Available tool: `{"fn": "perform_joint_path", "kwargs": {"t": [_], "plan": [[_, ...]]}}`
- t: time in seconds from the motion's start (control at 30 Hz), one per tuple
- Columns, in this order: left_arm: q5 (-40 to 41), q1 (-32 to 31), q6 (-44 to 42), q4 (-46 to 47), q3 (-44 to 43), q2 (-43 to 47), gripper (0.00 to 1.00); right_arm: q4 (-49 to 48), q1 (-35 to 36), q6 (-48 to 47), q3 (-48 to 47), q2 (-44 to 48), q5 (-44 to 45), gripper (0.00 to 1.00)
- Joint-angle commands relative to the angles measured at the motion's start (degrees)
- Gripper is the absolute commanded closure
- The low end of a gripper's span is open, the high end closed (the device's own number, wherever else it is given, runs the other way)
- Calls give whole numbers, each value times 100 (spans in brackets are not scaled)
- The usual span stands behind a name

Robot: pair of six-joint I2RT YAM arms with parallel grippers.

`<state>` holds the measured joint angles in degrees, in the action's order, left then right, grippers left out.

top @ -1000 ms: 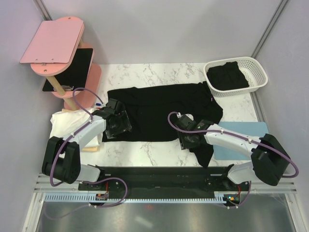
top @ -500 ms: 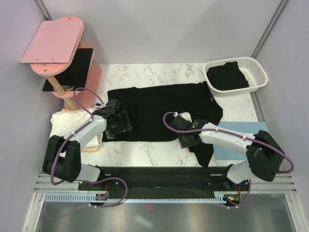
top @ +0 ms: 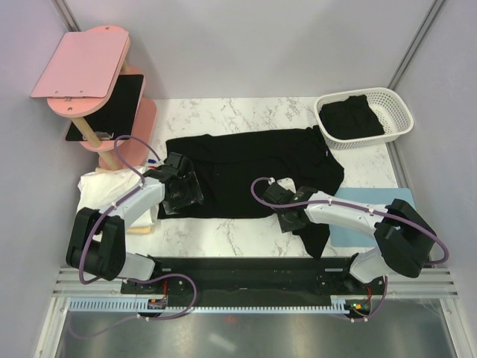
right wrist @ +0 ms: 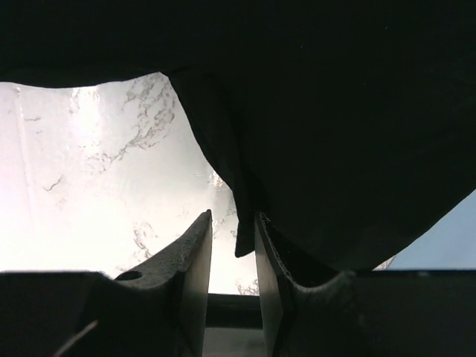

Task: Fold and stack the t-shirts
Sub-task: Grap the side of the flattened tshirt closest away from the robot with both arms

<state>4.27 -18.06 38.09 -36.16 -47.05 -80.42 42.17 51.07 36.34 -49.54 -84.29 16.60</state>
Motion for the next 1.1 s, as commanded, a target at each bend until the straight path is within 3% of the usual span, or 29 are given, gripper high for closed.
{"fn": "perform_joint_path", "kwargs": {"t": [0.0, 0.07, 0.2, 0.3, 0.47, 0.83, 1.07], "plan": [[74, 31, -135, 145, -33, -26, 9, -42, 52, 93, 41, -113, 133, 65], [82, 22, -126, 145, -33, -26, 9, -60, 52, 58, 41, -149, 115, 69], [100, 22, -135, 127, -15, -17, 9, -122, 44, -12, 32, -88, -7, 88], [135, 22, -144, 127, -15, -17, 9, -166, 44, -56, -12, 18, -69, 94], [179, 22, -161, 127, -6, 9, 9, -174, 44, -153, -126, 123, -209, 96], [328, 22, -222, 48, -68, 18, 9, -359, 52, -259, -486, 361, -1650, 97], [364, 31, -249, -5, -103, 9, 9, -649, 44, -206, -469, 19, -2503, 95]]}}
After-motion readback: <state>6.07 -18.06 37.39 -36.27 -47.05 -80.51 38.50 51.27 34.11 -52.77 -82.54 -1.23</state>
